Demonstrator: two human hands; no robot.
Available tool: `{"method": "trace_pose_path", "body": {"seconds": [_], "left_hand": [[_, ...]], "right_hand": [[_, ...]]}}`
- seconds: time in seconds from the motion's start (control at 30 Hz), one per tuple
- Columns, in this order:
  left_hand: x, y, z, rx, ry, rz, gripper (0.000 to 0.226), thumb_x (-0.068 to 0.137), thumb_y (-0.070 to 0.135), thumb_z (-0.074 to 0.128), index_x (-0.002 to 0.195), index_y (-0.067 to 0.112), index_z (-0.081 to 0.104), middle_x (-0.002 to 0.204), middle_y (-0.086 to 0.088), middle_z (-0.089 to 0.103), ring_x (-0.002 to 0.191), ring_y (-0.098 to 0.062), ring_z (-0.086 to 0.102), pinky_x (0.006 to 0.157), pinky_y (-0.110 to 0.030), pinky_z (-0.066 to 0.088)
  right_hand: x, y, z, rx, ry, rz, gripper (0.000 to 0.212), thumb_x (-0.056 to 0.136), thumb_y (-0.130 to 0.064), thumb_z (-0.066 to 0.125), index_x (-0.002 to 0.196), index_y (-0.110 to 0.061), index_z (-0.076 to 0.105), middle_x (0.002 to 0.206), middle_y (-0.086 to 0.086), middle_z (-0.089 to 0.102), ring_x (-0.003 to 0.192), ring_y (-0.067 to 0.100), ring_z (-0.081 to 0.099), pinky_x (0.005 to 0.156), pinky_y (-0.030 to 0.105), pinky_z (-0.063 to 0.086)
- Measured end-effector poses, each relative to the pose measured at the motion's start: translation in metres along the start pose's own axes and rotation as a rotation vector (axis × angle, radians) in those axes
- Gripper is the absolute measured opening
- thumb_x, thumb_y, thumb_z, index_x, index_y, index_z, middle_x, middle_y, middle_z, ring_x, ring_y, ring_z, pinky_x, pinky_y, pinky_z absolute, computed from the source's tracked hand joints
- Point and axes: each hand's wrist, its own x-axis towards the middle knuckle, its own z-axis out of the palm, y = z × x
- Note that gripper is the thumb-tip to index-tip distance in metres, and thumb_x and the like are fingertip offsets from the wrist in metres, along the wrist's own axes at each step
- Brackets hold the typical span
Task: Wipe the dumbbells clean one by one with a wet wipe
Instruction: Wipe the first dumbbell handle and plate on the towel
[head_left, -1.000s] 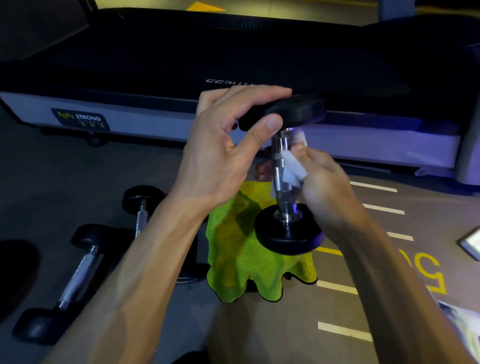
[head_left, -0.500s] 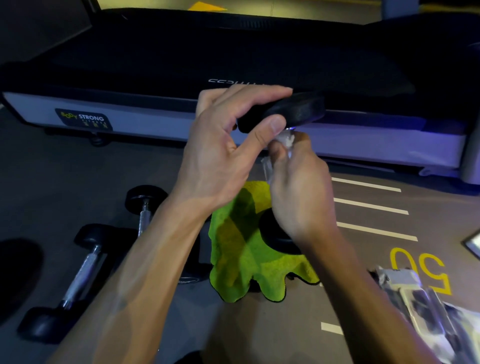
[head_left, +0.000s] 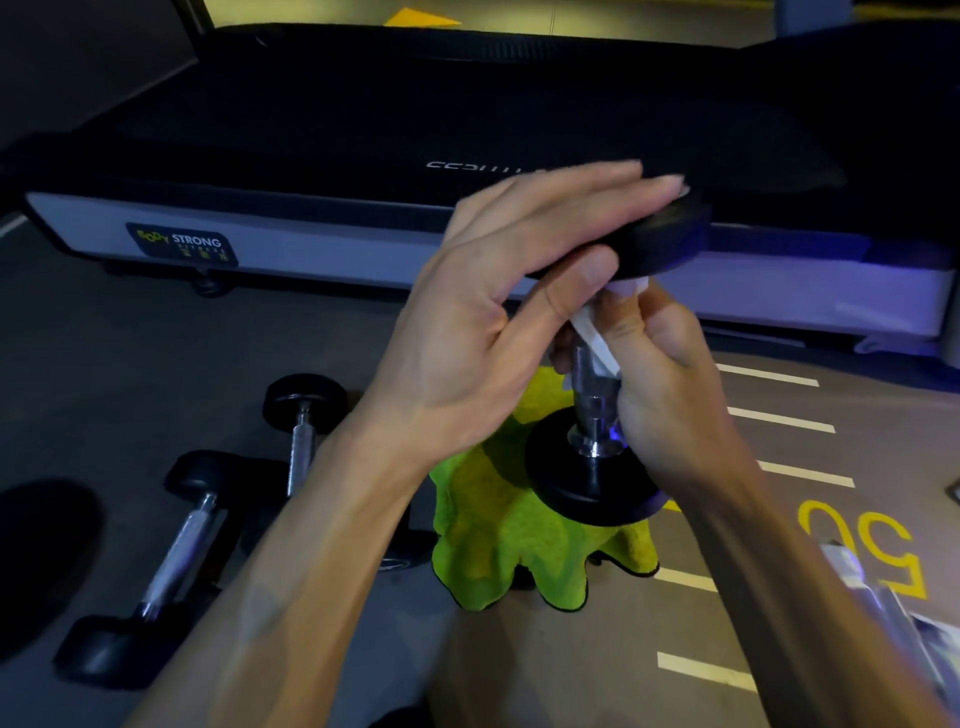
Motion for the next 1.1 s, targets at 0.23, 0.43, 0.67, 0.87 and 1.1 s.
{"method": "trace_pose_path", "body": {"seconds": [0.23, 0.43, 0.67, 0.87, 1.1], "left_hand": [[-0.008, -0.003, -0.007, 0.016, 0.138, -0.144, 0.035, 0.098, 0.032, 0.072, 0.132, 0.022, 0.067, 0.129, 0.009, 0.068, 0.128, -0.017, 0.061, 0.109, -0.047, 0.048], [-0.009, -0.013, -0.013, -0.008, 0.134, -0.287, 0.038, 0.107, 0.033, 0.059, 0.143, 0.019, 0.063, 0.151, 0.004, 0.060, 0.146, -0.009, 0.050, 0.121, -0.043, 0.043], [-0.007, -0.013, -0.019, 0.035, 0.055, -0.262, 0.037, 0.110, 0.025, 0.054, 0.145, 0.016, 0.063, 0.145, 0.007, 0.064, 0.141, -0.012, 0.054, 0.118, -0.044, 0.043], [-0.001, 0.000, -0.016, 0.145, 0.083, -0.248, 0.035, 0.106, 0.032, 0.060, 0.140, 0.029, 0.066, 0.135, 0.020, 0.066, 0.132, -0.003, 0.056, 0.113, -0.032, 0.045], [0.005, 0.009, -0.008, 0.128, 0.135, -0.238, 0.032, 0.098, 0.037, 0.071, 0.130, 0.036, 0.072, 0.121, 0.028, 0.069, 0.121, -0.001, 0.059, 0.105, -0.018, 0.045]], "right_hand": [[0.001, 0.010, 0.013, 0.128, -0.064, 0.103, 0.036, 0.107, -0.037, 0.042, 0.106, -0.008, 0.064, 0.090, -0.004, 0.072, 0.087, 0.008, 0.068, 0.078, 0.020, 0.055], [0.000, 0.017, 0.009, -0.240, 0.104, 0.108, 0.027, 0.099, -0.055, 0.060, 0.104, -0.032, 0.073, 0.104, 0.002, 0.071, 0.090, 0.002, 0.066, 0.083, 0.017, 0.047], [-0.015, 0.014, 0.022, -0.010, 0.316, 0.095, 0.006, 0.095, -0.021, 0.077, 0.101, -0.018, 0.076, 0.090, -0.003, 0.081, 0.086, 0.010, 0.077, 0.077, 0.025, 0.056], [-0.009, 0.002, 0.028, 0.018, 0.401, 0.034, 0.015, 0.091, -0.010, 0.080, 0.105, -0.009, 0.075, 0.091, -0.001, 0.081, 0.087, 0.013, 0.078, 0.073, 0.018, 0.058], [-0.001, 0.007, 0.014, 0.064, 0.242, 0.110, 0.010, 0.104, -0.019, 0.064, 0.099, -0.016, 0.072, 0.091, 0.000, 0.080, 0.087, 0.010, 0.074, 0.078, 0.024, 0.057]]}}
